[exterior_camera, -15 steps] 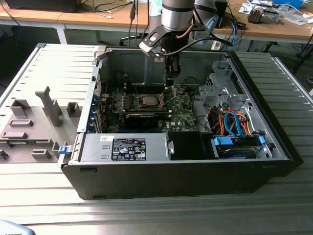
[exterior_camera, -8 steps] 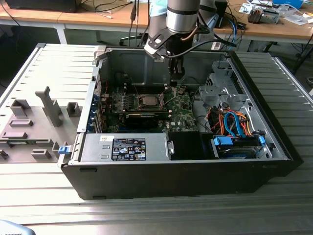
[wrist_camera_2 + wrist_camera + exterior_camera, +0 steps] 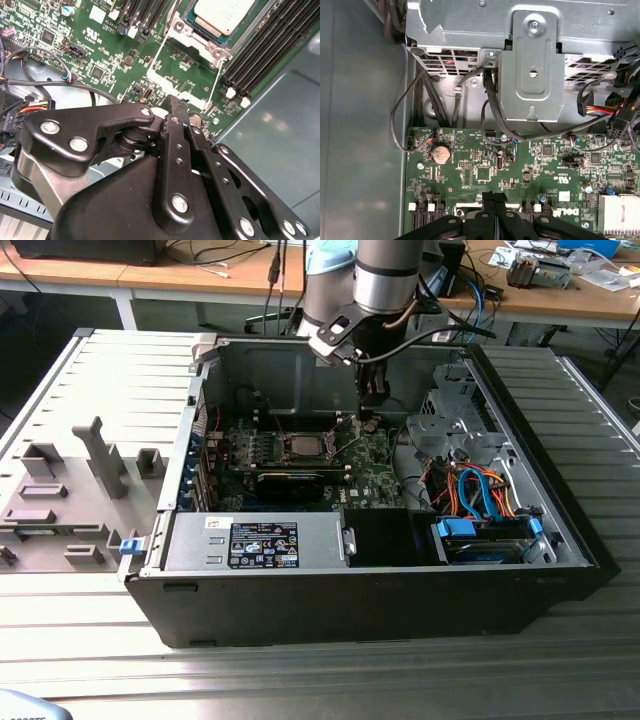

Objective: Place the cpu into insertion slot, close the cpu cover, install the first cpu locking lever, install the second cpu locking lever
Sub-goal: 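Close the cpu cover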

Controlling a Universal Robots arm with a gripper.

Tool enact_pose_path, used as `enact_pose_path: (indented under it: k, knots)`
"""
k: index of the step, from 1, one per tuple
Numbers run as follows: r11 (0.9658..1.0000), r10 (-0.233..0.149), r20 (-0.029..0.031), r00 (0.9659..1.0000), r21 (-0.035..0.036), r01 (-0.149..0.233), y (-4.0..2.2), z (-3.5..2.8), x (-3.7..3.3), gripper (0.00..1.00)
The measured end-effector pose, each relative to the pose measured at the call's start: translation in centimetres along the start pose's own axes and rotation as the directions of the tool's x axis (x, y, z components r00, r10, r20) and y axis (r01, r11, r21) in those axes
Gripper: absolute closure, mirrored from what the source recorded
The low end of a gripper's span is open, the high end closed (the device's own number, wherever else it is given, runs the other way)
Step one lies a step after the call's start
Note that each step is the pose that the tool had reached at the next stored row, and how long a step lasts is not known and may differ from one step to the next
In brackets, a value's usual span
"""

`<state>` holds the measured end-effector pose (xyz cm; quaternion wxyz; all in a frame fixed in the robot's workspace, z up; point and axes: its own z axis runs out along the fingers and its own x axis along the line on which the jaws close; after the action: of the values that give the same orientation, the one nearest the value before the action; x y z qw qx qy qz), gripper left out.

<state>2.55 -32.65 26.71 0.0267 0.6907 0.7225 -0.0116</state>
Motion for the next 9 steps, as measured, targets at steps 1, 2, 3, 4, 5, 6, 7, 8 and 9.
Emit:
enact_pose_path:
  k: [1, 2, 3, 4, 5, 6, 7, 8, 9]
  knots:
    - [1.0, 0.0, 0.0001, 1.0, 0.0001, 0.0, 0.13, 0.05, 0.0, 0.89]
    - [1.0, 0.0, 0.0, 1.0, 0.0001, 0.0, 0.19, 0.09, 0.0, 0.89]
    - [1.0, 0.0, -0.0001, 1.0, 0.0, 0.0, 0.24, 0.12, 0.0, 0.89]
    - [1.0, 0.0, 0.0, 1.0, 0.0001, 0.0, 0.33, 0.18, 0.0, 0.89]
    - [1.0, 0.0, 0.0, 1.0, 0.0001, 0.0, 0.38, 0.21, 0.0, 0.89]
    - [1.0, 0.0, 0.0, 1.0, 0.0001, 0.0, 0.45, 0.25, -0.01, 0.89]
    - [1.0, 0.0, 0.0, 1.0, 0.0001, 0.0, 0.54, 0.3, -0.01, 0.89]
    - [1.0, 0.0, 0.0001, 1.0, 0.0002, 0.0, 0.61, 0.32, -0.01, 0.89]
    - [1.0, 0.0, 0.0, 1.0, 0.0002, 0.0, 0.73, 0.37, -0.01, 0.89]
